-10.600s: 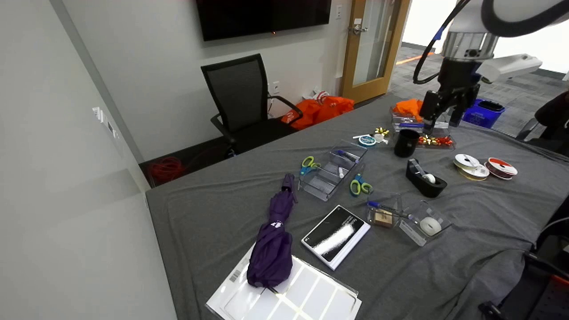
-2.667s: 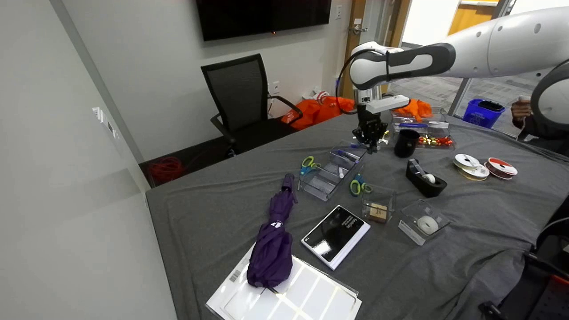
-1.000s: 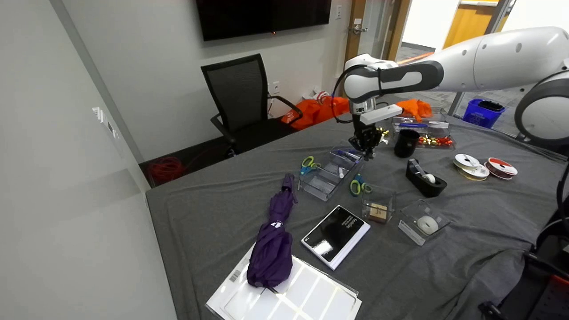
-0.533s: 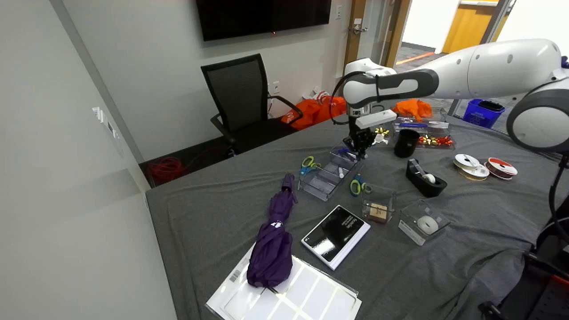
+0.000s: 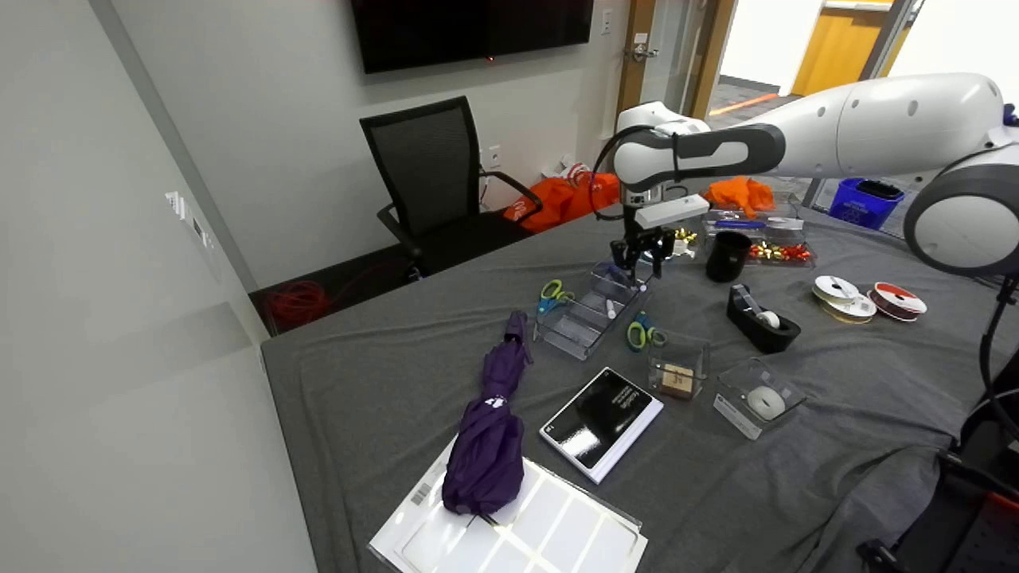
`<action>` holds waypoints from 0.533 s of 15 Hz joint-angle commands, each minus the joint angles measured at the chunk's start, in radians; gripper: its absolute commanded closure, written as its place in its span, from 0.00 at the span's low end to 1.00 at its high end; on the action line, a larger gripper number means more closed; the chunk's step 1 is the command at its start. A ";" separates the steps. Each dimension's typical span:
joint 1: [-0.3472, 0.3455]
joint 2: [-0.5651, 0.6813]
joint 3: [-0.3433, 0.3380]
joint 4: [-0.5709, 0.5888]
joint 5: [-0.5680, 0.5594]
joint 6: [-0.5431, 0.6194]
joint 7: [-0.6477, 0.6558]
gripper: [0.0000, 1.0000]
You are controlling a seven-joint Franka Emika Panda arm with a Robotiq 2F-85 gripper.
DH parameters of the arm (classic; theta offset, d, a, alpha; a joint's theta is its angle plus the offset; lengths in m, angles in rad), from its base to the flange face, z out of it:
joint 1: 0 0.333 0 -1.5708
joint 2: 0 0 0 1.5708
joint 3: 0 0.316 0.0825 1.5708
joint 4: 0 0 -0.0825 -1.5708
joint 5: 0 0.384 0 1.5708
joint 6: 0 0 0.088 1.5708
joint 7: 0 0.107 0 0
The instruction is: Take the marker out of the clear box and put it into the object with three compartments
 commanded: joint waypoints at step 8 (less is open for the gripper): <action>-0.009 -0.026 -0.004 0.042 -0.007 -0.086 -0.015 0.00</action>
